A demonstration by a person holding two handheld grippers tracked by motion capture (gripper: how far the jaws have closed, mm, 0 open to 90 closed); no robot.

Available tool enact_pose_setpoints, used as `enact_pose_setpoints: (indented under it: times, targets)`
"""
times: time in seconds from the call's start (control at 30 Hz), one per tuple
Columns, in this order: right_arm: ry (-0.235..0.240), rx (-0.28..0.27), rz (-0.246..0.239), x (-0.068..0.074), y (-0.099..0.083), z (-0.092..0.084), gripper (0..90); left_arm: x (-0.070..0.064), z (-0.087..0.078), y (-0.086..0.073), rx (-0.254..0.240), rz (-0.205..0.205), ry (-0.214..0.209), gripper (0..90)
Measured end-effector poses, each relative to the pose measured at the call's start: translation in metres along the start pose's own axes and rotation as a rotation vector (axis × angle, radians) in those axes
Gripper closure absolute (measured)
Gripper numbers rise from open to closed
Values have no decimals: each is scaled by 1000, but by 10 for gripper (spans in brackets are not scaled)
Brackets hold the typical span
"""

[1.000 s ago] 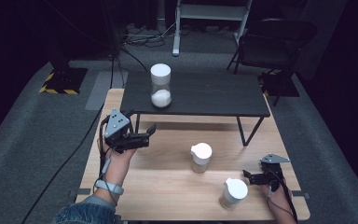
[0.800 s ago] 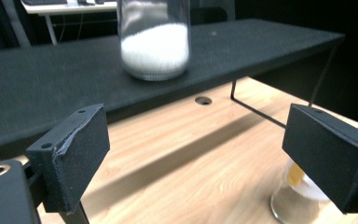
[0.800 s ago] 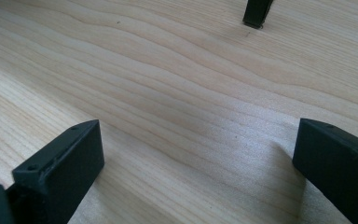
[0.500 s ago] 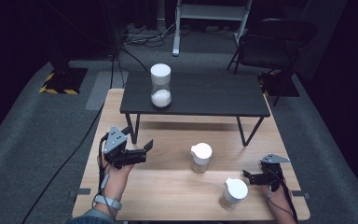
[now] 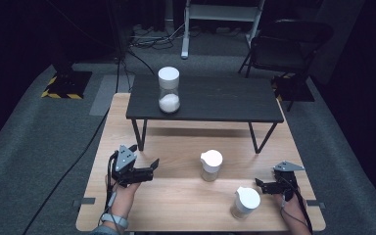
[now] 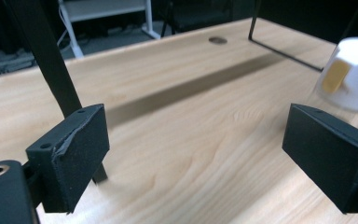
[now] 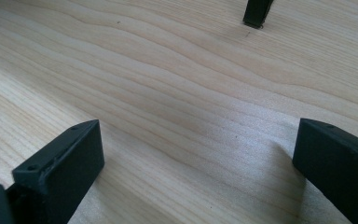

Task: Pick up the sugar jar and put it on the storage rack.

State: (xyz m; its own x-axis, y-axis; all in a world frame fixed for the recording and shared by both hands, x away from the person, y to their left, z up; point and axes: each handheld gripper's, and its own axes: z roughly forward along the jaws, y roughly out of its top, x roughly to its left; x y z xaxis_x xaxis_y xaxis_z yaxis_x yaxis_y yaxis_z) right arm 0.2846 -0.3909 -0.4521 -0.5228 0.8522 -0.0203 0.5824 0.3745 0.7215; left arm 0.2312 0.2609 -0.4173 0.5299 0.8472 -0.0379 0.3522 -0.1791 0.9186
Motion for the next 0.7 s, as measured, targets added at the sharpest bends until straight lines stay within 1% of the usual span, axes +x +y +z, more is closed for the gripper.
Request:
enact_pose_setpoints:
  times: [0.07,0.1,0.13,0.17,0.2,0.37,0.43,0.47,0.5,0.57,0.63,0.7]
  targets:
    - [0,0,0,0,0,0,17,2,3,-4,22,-15,-3,67]
    - [0,0,0,0,0,0,17,3,6,-7,45,-26,-8,67]
    - [0,0,0,0,0,0,17,3,6,-7,45,-26,-8,67]
    - [0,0,0,0,0,0,17,4,8,-9,57,-30,-9,67]
    - [0,0,0,0,0,0,17,5,10,-10,77,-28,-7,67]
    - [0,0,0,0,0,0,17,8,19,-16,132,-25,0,69]
    - [0,0,0,0,0,0,17,10,25,-22,160,-22,0,70]
    - [0,0,0,0,0,0,17,10,25,-22,160,-22,0,78]
    - [0,0,0,0,0,0,17,8,27,-23,169,0,23,85]
    - [0,0,0,0,0,0,17,7,30,-25,183,-6,26,92]
    - [0,0,0,0,0,0,17,6,33,-24,205,16,33,92]
    - [0,0,0,0,0,0,17,5,36,-25,225,28,41,93]
